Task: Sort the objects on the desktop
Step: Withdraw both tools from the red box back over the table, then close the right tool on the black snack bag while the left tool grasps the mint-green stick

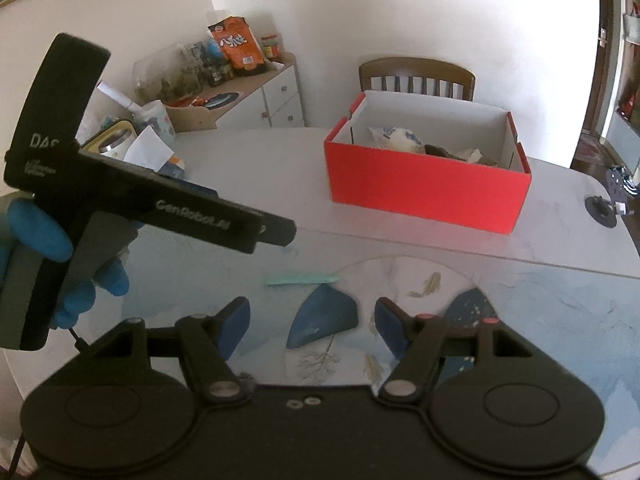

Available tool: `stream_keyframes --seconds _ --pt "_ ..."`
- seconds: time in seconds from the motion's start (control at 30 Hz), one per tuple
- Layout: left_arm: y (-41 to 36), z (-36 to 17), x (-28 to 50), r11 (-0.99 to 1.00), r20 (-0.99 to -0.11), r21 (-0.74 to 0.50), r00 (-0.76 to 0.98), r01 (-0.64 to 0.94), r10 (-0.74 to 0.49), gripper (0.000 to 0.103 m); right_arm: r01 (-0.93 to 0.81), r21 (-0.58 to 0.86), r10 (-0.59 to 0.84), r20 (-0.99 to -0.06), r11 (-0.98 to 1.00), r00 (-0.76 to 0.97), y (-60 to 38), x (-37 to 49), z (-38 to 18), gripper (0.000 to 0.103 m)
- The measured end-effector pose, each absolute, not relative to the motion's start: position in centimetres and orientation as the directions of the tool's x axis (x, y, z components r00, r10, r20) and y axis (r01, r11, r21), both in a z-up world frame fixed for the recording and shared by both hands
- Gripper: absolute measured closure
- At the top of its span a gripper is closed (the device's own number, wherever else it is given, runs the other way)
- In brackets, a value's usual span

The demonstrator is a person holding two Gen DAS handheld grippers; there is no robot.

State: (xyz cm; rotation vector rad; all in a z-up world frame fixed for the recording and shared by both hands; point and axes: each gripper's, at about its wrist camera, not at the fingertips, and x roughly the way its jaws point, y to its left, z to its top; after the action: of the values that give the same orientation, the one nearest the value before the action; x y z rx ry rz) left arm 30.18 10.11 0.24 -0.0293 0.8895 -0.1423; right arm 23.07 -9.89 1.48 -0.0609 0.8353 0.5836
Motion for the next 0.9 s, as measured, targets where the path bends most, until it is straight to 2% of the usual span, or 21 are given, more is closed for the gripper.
stream_keyframes --seconds 0.57,0.9 --pt "11.8 -3.1 30.9 0.986 -0.782 -0.083 0.603 0.147 -0.156 0.004 -0.448 0.161 0.41 -0.733 0.88 0.543 -6.8 20.6 -1.5 0.031" --pt "12.5 -5.6 31.3 0.985 -0.796 -0.066 0.587 0.158 -0.147 0.004 -0.476 0.151 0.412 -0.755 0.866 0.51 -4.8 18.8 -4.3 0.031"
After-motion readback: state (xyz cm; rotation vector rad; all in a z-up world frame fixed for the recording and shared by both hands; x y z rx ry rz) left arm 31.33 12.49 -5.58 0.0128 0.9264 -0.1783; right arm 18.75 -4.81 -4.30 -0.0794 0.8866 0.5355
